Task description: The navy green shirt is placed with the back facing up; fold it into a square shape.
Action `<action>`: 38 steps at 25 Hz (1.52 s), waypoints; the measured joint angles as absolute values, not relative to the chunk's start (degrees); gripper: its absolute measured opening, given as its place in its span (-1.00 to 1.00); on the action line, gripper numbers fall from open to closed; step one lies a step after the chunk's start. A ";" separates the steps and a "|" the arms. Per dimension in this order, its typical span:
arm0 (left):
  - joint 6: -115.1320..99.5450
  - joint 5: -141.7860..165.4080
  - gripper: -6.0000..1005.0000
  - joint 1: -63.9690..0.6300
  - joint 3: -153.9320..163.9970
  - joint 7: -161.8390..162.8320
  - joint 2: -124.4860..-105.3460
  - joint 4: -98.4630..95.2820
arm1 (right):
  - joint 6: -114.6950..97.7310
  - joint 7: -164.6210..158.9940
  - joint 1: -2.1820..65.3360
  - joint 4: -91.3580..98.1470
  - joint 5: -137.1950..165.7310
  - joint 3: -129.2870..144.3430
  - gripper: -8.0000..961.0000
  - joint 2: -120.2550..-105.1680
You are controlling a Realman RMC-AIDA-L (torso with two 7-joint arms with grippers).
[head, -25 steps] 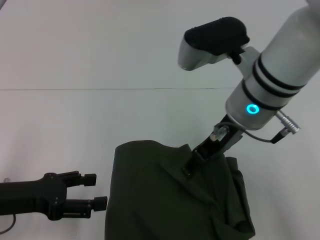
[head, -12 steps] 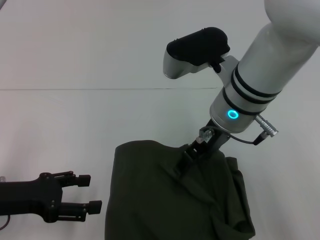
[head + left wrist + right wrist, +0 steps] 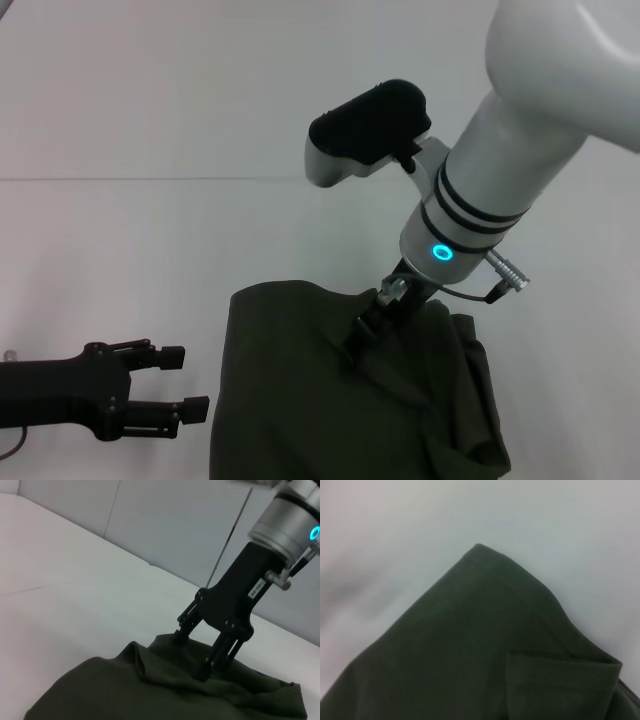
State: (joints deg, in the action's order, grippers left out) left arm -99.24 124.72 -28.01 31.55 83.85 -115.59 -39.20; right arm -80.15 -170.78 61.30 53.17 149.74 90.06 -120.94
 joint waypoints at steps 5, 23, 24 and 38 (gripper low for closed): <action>-98.61 124.72 0.80 -28.04 31.55 83.84 -115.68 -39.06 | -76.78 -170.66 61.24 52.10 147.62 93.30 0.78 -120.90; -98.52 124.72 0.80 -28.13 31.55 83.84 -116.26 -39.20 | -72.35 -170.19 61.01 49.32 146.56 99.96 0.69 -121.10; -98.57 124.72 0.80 -28.08 31.55 83.84 -116.28 -39.20 | -72.33 -170.20 61.01 49.31 146.52 100.16 0.68 -121.11; -98.94 124.72 0.80 -27.86 31.55 83.84 -116.30 -39.20 | -72.15 -170.34 60.60 49.30 146.42 100.37 -0.10 -121.05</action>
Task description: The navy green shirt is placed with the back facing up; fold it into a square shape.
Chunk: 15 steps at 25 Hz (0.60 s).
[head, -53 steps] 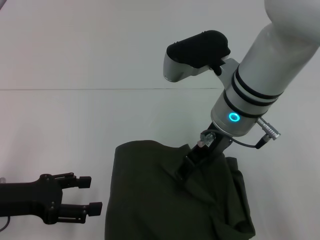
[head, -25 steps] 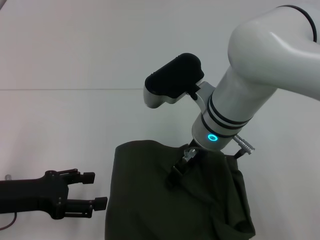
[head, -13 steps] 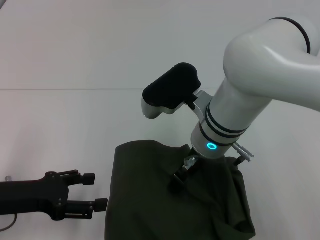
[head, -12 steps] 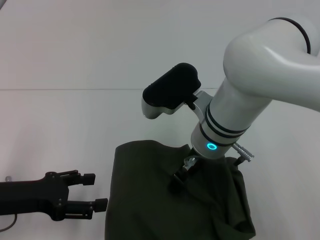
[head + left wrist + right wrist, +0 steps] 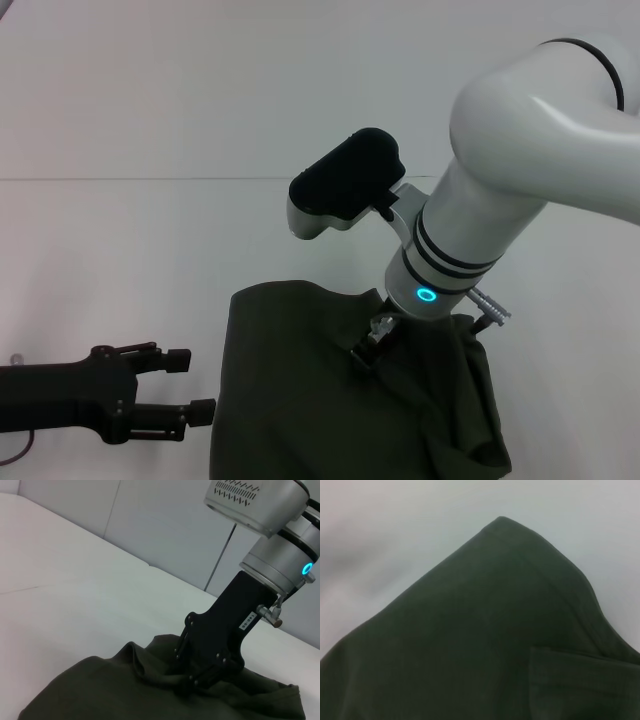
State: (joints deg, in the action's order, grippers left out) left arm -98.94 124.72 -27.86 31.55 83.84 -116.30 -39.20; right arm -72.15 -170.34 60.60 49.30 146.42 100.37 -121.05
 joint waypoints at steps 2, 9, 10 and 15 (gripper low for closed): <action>-98.96 124.72 0.80 -27.86 31.55 83.84 -116.35 -39.20 | -72.17 -170.30 60.39 49.30 146.41 100.37 -0.26 -121.01; -98.97 124.72 0.80 -27.98 31.55 83.84 -116.37 -39.20 | -72.40 -170.63 59.83 49.55 146.36 100.03 -0.75 -120.78; -98.97 124.72 0.80 -27.99 31.55 83.84 -116.36 -39.20 | -72.34 -170.80 59.66 49.74 146.35 99.97 -0.82 -120.73; -99.03 124.72 0.80 -27.88 31.55 83.84 -116.37 -39.20 | -72.24 -171.87 58.63 50.59 146.36 99.37 -0.95 -120.53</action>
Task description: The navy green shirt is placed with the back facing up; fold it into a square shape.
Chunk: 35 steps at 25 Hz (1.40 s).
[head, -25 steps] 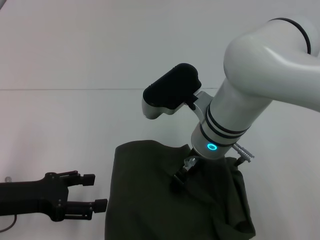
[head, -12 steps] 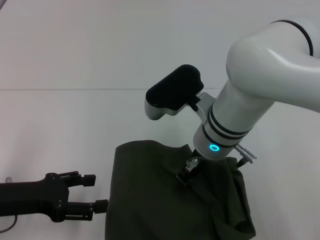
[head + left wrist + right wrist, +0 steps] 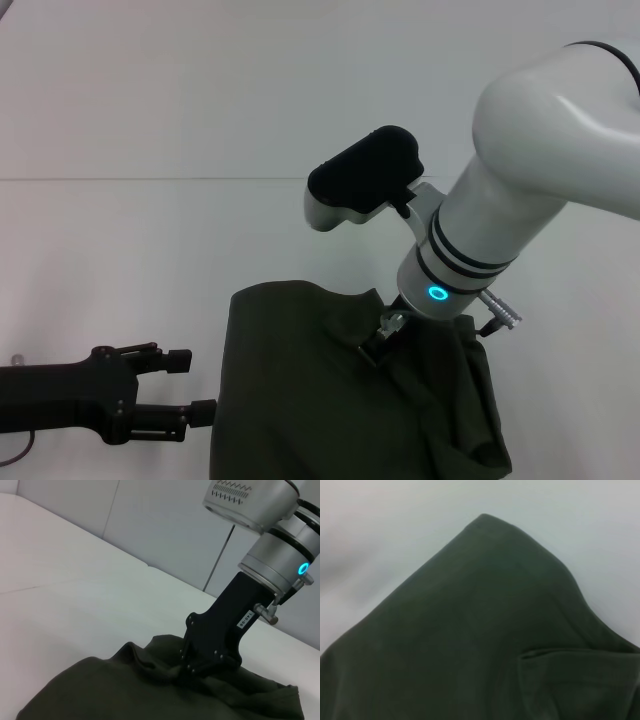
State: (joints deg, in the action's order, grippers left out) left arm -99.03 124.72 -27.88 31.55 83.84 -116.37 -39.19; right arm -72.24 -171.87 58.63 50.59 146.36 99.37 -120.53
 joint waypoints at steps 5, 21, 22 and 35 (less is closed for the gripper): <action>-99.08 124.71 0.80 -27.83 31.55 83.84 -116.37 -39.23 | -72.60 -172.28 55.91 52.15 146.56 95.34 -0.94 -120.43; -98.66 124.72 0.80 -27.93 31.55 83.87 -116.42 -39.29 | -74.64 -169.02 43.60 59.49 146.40 77.46 -0.94 -119.87; -98.58 124.72 0.80 -27.93 31.55 83.87 -116.43 -39.29 | -74.64 -168.48 43.09 59.55 146.12 76.31 -0.94 -119.89; -99.13 124.71 0.80 -27.86 31.56 83.85 -116.45 -39.29 | -74.00 -161.82 40.76 54.38 141.92 64.77 -0.94 -119.88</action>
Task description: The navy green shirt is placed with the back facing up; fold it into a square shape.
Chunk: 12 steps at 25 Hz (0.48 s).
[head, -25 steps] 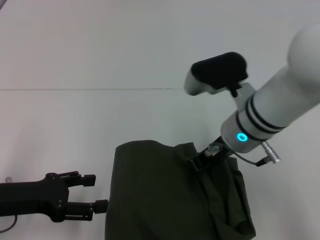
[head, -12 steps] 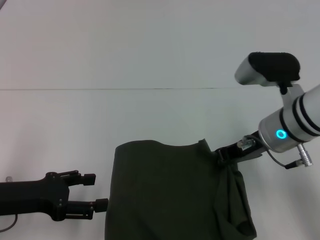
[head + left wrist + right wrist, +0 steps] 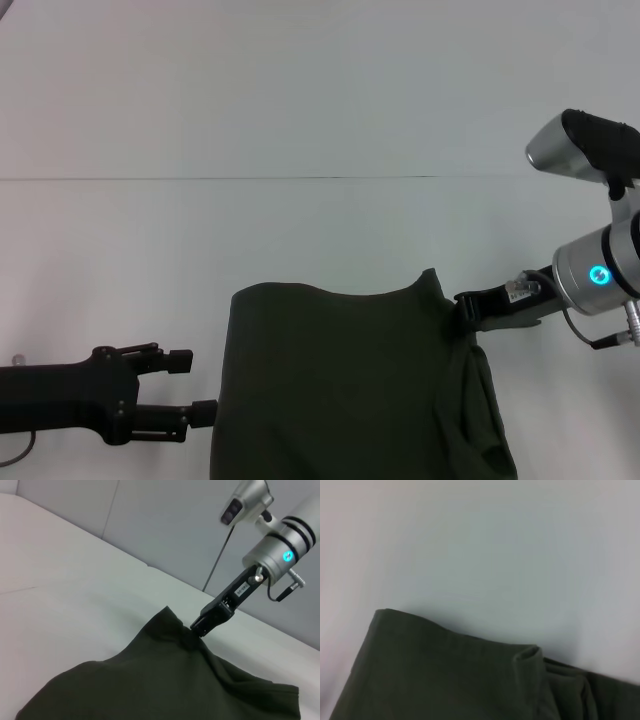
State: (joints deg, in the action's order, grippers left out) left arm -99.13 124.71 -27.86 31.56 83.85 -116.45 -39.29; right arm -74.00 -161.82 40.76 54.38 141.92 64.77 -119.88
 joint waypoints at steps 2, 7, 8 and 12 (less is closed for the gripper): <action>-99.38 124.63 0.80 -27.86 31.55 83.85 -116.45 -39.29 | -73.90 -160.51 40.75 52.94 141.17 63.06 -0.94 -119.88; -102.85 124.12 0.80 -27.89 31.06 83.85 -116.45 -39.42 | -74.37 -155.62 40.66 49.51 136.95 57.22 -0.93 -119.65; -104.11 123.94 0.80 -27.97 30.92 83.87 -116.46 -39.54 | -74.54 -154.73 40.63 48.62 136.19 55.68 -0.93 -119.51; -107.10 122.05 0.80 -28.15 30.12 84.36 -116.45 -39.60 | -74.65 -152.20 40.34 45.85 135.43 50.37 -0.89 -118.51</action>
State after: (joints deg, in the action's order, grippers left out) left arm -107.10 122.05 -28.15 30.12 84.36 -116.45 -39.60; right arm -74.65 -152.20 40.34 45.85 135.43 50.38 -118.51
